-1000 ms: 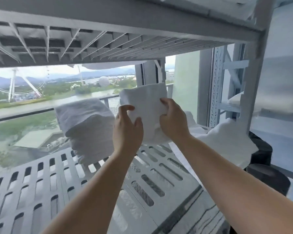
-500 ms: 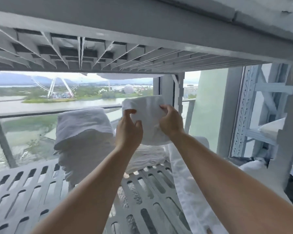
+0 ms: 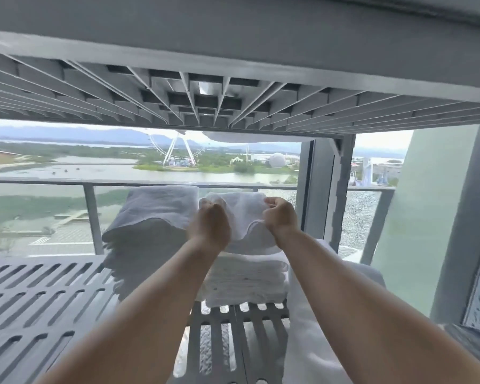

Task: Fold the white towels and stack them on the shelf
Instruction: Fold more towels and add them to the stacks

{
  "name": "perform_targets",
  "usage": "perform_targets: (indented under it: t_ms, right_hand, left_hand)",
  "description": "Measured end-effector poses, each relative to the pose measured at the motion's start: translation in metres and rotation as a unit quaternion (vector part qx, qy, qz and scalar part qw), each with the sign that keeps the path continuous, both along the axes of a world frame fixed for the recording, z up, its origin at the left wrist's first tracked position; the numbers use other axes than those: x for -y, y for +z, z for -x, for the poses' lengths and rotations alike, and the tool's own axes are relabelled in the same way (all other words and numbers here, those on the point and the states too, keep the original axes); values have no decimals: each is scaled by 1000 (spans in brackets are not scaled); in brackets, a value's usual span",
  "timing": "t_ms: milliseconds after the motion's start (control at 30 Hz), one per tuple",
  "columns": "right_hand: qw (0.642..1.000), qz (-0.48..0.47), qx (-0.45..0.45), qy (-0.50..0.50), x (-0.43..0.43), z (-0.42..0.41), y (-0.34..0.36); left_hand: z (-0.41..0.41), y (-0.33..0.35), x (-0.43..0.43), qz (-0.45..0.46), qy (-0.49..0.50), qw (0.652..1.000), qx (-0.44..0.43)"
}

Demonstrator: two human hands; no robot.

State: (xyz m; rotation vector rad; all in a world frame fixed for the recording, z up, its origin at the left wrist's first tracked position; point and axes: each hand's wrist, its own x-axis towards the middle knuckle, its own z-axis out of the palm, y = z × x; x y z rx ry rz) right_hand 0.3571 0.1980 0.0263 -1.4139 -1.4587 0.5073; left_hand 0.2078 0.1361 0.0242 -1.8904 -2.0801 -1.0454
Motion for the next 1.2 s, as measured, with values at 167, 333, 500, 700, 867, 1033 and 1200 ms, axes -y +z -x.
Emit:
perform_targets:
  t_ms: [167,333,500,700,867,1033,1200]
  right_hand:
    - [998,50,30,-4,-7,-11,-30]
    - [999,16,-24,-12,-9,-12,-23]
    - [1000,23,-15,-11,-3,-18,-28]
    - [998,26,63,7,0,-20,-40]
    - [991,27,128,16,1,-19,-52]
    - [986,32,159,30,3,-21,-49]
    - [989,-10,146,21,7,-24,-56]
  left_hand:
    - [-6,-4,-7,152,73,957,-236]
    - [-5,7,-19,116,63,943,-304]
    - [-2,12,-30,95,45,951,-292]
    - [-9,-7,-33,176,-31,954,-242]
    - [-15,-26,-21,190,-20,946,-263]
    - [-21,-31,-7,159,-5,947,-278]
    - [-30,-57,16,88,-11,963,-256]
